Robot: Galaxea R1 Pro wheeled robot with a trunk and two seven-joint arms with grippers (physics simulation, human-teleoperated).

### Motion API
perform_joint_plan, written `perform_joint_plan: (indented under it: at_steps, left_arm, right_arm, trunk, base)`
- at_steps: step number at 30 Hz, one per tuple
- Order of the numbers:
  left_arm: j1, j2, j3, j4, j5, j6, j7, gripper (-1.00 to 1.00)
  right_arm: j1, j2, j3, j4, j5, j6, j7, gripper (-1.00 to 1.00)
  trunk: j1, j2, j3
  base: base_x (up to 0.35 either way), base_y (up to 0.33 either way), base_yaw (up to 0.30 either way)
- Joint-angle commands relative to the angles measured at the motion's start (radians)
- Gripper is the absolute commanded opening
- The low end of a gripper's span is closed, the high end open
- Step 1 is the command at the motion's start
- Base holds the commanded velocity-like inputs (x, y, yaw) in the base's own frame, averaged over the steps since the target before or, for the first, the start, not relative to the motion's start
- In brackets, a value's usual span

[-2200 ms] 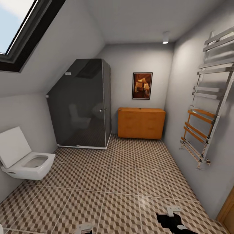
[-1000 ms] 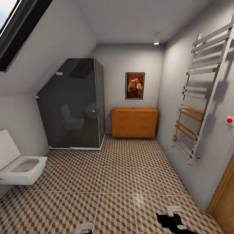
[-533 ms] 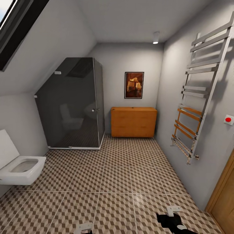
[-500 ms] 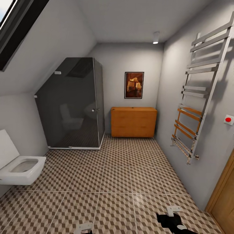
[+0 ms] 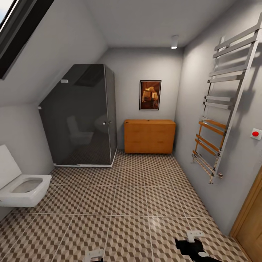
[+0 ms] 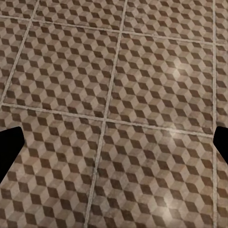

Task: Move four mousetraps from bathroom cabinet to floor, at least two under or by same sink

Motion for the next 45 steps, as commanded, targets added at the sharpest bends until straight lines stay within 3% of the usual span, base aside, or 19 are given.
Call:
perform_joint_plan:
  at_steps: [1,16,45]
  left_arm:
    - [-0.001,-0.001,-0.009,0.004,0.009,-0.007,0.001,1.0]
    - [-0.001,-0.001,-0.009,0.004,0.009,-0.005,0.001,1.0]
    - [-0.001,-0.001,-0.009,0.004,0.009,-0.005,0.001,1.0]
  right_arm:
    - [-0.001,0.0,0.009,0.004,-0.01,-0.007,0.0,1.0]
    - [-0.001,0.0,0.009,0.004,-0.01,-0.007,0.0,1.0]
    - [-0.001,0.0,0.009,0.004,-0.01,-0.007,0.0,1.0]
  trunk:
    - [0.0,-0.001,-0.001]
    - [0.0,-0.001,-0.007]
    - [0.0,-0.001,-0.007]
  base:
    - [0.0,0.0,-0.058]
    - [0.037,0.0,-0.026]
    - [0.316,0.0,0.0]
